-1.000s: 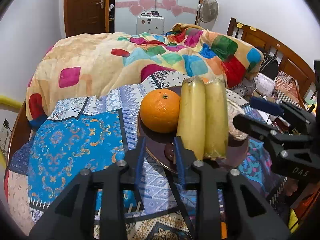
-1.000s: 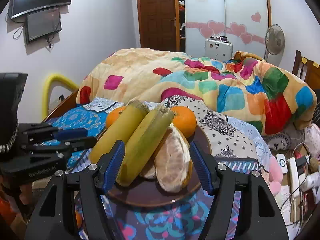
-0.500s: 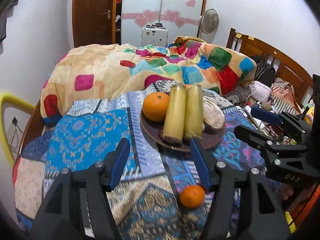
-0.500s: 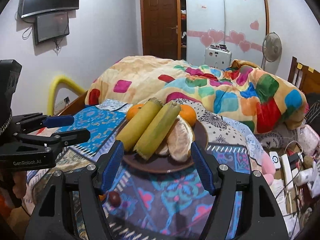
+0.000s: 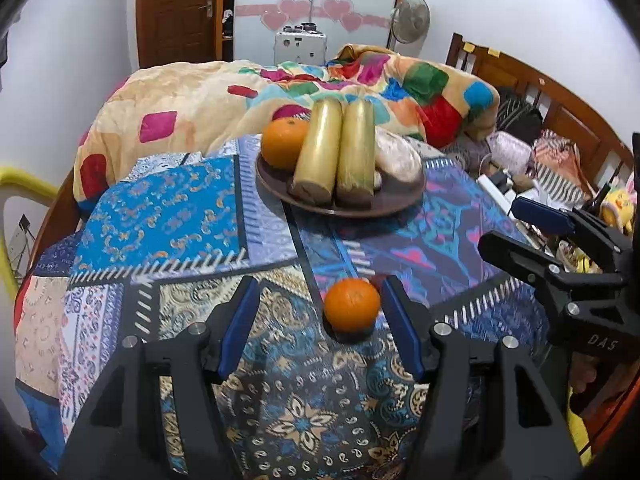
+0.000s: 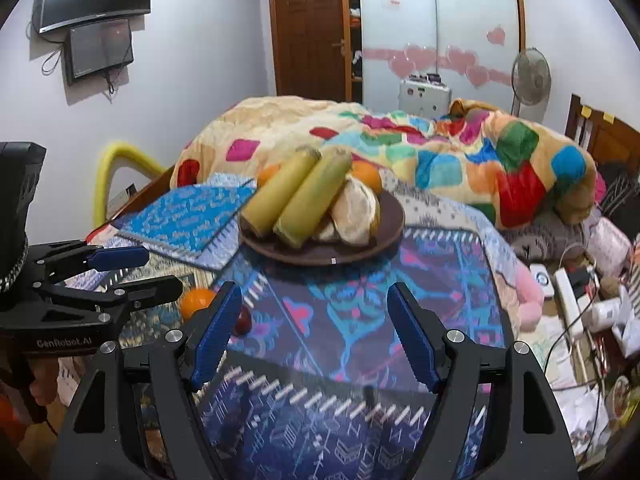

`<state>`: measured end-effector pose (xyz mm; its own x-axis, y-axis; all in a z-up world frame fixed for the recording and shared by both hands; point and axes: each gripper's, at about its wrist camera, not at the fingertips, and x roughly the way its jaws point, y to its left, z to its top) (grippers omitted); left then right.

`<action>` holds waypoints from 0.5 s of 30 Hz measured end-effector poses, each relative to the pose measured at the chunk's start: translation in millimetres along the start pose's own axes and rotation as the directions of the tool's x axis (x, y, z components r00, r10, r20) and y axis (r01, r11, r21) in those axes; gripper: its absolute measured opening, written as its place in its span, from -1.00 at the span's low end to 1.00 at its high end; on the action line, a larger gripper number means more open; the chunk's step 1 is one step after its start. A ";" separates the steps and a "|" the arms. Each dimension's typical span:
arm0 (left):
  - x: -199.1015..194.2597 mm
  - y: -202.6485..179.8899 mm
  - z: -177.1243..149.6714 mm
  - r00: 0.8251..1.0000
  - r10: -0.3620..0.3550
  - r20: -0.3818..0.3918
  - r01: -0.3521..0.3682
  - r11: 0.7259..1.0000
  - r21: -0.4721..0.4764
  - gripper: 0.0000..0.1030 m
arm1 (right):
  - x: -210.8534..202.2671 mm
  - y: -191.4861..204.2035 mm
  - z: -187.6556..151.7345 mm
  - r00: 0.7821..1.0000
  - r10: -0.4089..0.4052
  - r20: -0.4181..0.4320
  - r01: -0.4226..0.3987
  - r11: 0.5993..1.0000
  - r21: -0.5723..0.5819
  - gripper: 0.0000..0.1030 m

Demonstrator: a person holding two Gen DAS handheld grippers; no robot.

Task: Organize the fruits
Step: 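Withdraw right gripper from the plate toward the small tangerine and date, then grasp small tangerine with left gripper while right gripper grasps the dark date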

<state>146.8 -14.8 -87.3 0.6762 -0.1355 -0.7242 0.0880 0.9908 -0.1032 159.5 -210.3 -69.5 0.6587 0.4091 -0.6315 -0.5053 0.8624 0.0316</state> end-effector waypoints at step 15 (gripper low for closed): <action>28.7 -9.2 -18.2 0.997 -0.060 -0.047 0.059 0.998 -0.022 -0.09 | 13.8 3.6 -34.8 0.999 -0.011 -0.041 0.009 0.999 -0.040 0.31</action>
<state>152.1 -27.9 -119.5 0.6349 -0.1946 -0.7477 0.1111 0.9807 -0.1608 147.4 -212.0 -105.1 0.6405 0.3872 -0.6632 -0.5212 0.8534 -0.0051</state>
